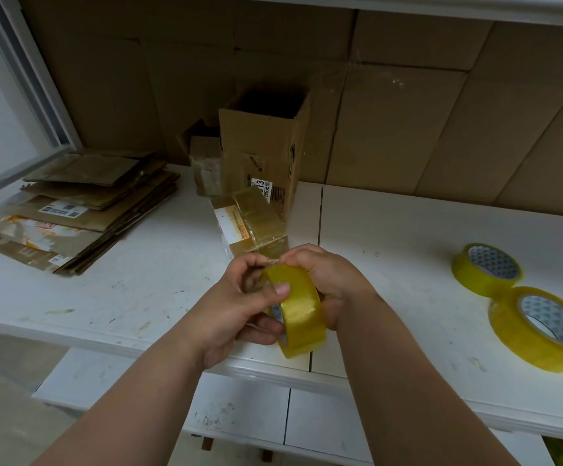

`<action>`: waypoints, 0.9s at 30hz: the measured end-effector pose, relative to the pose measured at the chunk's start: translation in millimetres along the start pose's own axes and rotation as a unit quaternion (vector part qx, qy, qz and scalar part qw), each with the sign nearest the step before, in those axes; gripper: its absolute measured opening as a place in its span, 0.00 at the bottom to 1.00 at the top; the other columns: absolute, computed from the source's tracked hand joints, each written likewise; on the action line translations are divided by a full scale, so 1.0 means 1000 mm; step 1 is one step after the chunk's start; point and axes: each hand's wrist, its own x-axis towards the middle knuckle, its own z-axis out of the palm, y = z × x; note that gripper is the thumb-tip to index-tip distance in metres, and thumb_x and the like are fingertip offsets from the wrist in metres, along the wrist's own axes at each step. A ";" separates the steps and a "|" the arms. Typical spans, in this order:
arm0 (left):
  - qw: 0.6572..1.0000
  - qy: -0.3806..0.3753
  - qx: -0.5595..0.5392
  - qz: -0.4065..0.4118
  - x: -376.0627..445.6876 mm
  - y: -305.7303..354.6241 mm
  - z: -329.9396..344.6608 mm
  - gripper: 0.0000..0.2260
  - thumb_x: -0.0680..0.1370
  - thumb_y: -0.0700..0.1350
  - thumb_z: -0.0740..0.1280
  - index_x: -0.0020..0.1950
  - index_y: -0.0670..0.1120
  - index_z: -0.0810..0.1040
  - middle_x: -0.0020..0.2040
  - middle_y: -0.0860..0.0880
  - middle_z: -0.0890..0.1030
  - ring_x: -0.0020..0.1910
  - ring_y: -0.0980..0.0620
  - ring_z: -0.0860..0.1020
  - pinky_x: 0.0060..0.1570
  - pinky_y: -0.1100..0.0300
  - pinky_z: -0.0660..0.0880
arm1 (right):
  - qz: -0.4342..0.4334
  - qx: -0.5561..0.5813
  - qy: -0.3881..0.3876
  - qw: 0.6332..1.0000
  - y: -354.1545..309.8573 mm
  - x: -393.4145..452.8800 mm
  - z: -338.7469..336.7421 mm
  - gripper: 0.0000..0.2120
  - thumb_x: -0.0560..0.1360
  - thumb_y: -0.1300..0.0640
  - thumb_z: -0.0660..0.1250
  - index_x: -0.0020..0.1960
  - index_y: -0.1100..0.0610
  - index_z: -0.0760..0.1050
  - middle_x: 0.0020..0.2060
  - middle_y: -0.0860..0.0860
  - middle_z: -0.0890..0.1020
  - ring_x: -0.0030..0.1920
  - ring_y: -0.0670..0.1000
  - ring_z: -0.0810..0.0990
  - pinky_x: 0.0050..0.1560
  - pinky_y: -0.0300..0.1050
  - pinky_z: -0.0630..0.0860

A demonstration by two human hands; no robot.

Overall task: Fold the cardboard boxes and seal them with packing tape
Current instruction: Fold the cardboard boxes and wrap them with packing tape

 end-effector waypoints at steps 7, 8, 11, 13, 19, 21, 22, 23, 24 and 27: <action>0.851 0.318 0.371 0.191 -0.001 0.009 -0.017 0.14 0.78 0.56 0.66 0.38 0.48 0.78 0.33 0.49 0.80 0.29 0.54 0.76 0.30 0.57 0.71 | -0.022 -0.022 0.021 0.999 -0.006 -0.002 -0.011 0.06 0.76 0.59 0.68 0.41 0.53 0.80 0.40 0.55 0.80 0.41 0.56 0.79 0.44 0.52 0.80; 0.831 0.331 0.399 0.203 0.000 0.012 -0.019 0.15 0.78 0.55 0.65 0.36 0.48 0.77 0.30 0.50 0.79 0.29 0.53 0.76 0.30 0.57 0.70 | -0.025 -0.027 0.021 0.999 -0.005 -0.002 -0.010 0.06 0.76 0.59 0.68 0.41 0.53 0.80 0.41 0.55 0.80 0.42 0.56 0.79 0.47 0.54 0.80; 0.800 0.357 0.443 0.190 0.005 0.017 -0.024 0.17 0.78 0.55 0.66 0.33 0.48 0.77 0.28 0.50 0.77 0.30 0.51 0.76 0.31 0.58 0.71 | -0.038 -0.041 0.020 0.998 -0.004 -0.004 -0.006 0.06 0.76 0.58 0.68 0.41 0.52 0.80 0.44 0.57 0.79 0.46 0.58 0.78 0.53 0.59 0.79; 0.790 0.367 0.457 0.180 0.009 0.015 -0.029 0.15 0.77 0.54 0.69 0.33 0.48 0.77 0.30 0.51 0.77 0.32 0.51 0.76 0.32 0.57 0.71 | -0.044 -0.042 0.018 0.998 -0.003 -0.006 -0.006 0.06 0.76 0.58 0.68 0.41 0.52 0.80 0.44 0.57 0.79 0.45 0.58 0.78 0.50 0.56 0.78; 0.785 0.403 0.415 0.224 0.024 0.009 -0.033 0.16 0.72 0.47 0.76 0.31 0.45 0.73 0.48 0.50 0.71 0.50 0.52 0.69 0.49 0.61 0.65 | -0.048 -0.013 -0.001 0.999 0.002 -0.011 -0.012 0.08 0.76 0.60 0.67 0.39 0.52 0.80 0.35 0.53 0.79 0.35 0.53 0.79 0.40 0.48 0.77; 0.801 0.402 0.390 0.210 0.029 0.010 -0.032 0.18 0.71 0.49 0.77 0.33 0.45 0.70 0.49 0.51 0.72 0.43 0.55 0.71 0.41 0.64 0.65 | -0.052 -0.008 -0.002 0.999 0.003 -0.013 -0.014 0.08 0.76 0.60 0.68 0.40 0.52 0.80 0.34 0.52 0.80 0.36 0.53 0.78 0.39 0.48 0.77; 0.805 0.401 0.384 0.207 0.031 0.011 -0.032 0.18 0.70 0.51 0.78 0.36 0.46 0.70 0.48 0.52 0.72 0.39 0.55 0.72 0.37 0.63 0.65 | -0.053 -0.005 -0.002 0.999 0.004 -0.014 -0.015 0.07 0.76 0.59 0.68 0.40 0.52 0.80 0.35 0.53 0.80 0.37 0.53 0.78 0.40 0.48 0.77; 0.809 0.396 0.382 0.208 0.032 0.012 -0.031 0.17 0.70 0.52 0.78 0.41 0.47 0.71 0.47 0.53 0.71 0.38 0.55 0.73 0.36 0.61 0.67 | -0.054 -0.001 -0.002 0.999 0.004 -0.015 -0.016 0.07 0.77 0.59 0.68 0.41 0.53 0.80 0.36 0.53 0.80 0.38 0.54 0.78 0.41 0.48 0.77; 0.811 0.383 0.387 0.213 0.032 0.013 -0.031 0.17 0.70 0.53 0.77 0.48 0.49 0.72 0.49 0.54 0.71 0.40 0.54 0.75 0.38 0.59 0.70 | -0.053 0.002 -0.001 0.999 0.004 -0.016 -0.017 0.06 0.77 0.59 0.68 0.41 0.53 0.80 0.37 0.54 0.80 0.39 0.54 0.78 0.41 0.49 0.77; 0.807 0.306 0.454 0.222 0.036 0.010 -0.031 0.22 0.77 0.51 0.71 0.70 0.55 0.73 0.68 0.49 0.67 0.57 0.48 0.77 0.58 0.52 0.75 | -0.054 0.014 0.001 0.998 0.004 -0.018 -0.019 0.05 0.77 0.60 0.67 0.44 0.55 0.79 0.39 0.55 0.79 0.41 0.55 0.78 0.43 0.50 0.77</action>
